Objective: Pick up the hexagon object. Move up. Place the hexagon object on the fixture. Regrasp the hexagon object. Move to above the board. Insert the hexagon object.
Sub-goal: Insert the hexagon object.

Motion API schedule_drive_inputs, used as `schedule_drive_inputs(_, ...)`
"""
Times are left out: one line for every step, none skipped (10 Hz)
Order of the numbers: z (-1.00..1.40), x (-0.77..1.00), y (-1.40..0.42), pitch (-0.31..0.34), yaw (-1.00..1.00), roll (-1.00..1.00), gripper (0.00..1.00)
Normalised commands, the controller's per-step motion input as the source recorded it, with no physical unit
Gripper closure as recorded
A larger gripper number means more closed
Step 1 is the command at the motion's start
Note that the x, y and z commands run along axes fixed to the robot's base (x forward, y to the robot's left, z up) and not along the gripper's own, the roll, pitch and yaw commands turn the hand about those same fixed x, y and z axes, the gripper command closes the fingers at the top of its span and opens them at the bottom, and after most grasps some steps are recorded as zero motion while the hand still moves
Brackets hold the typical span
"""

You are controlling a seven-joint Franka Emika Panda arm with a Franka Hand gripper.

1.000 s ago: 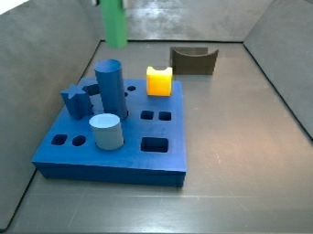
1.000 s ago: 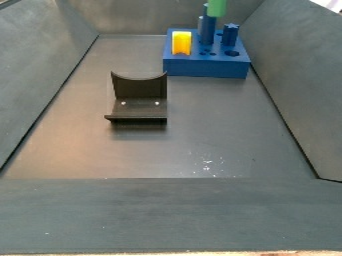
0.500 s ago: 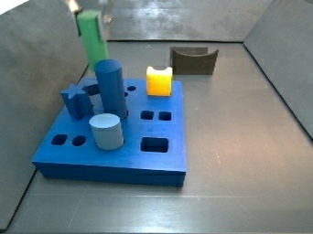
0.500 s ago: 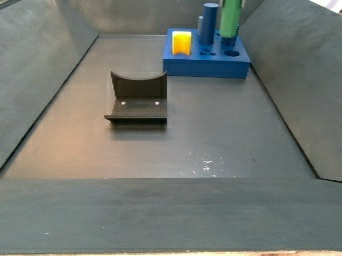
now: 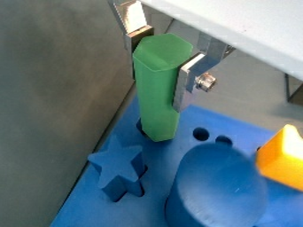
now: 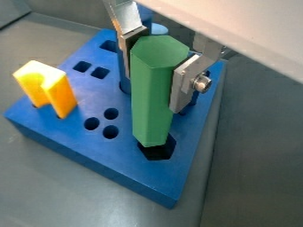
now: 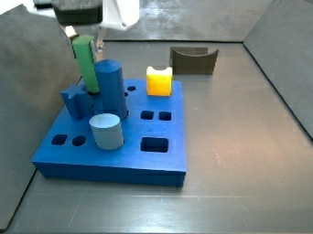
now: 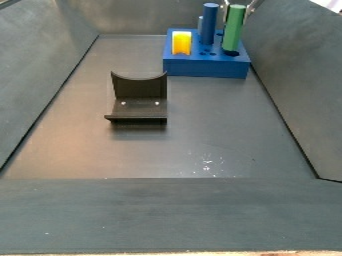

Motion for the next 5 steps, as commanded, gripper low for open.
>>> schedule_drive_inputs(-0.22, 0.00, 0.00, 0.000, -0.11, 0.00, 1.00)
schedule_drive_inputs(-0.17, -0.06, 0.02, 0.000, -0.11, 0.00, 1.00)
schedule_drive_inputs(-0.12, -0.09, 0.03, 0.000, -0.13, 0.00, 1.00)
schedule_drive_inputs(-0.07, -0.14, 0.07, 0.000, -0.16, 0.00, 1.00)
schedule_drive_inputs(-0.02, -0.11, 0.11, 0.010, -0.17, -0.02, 1.00)
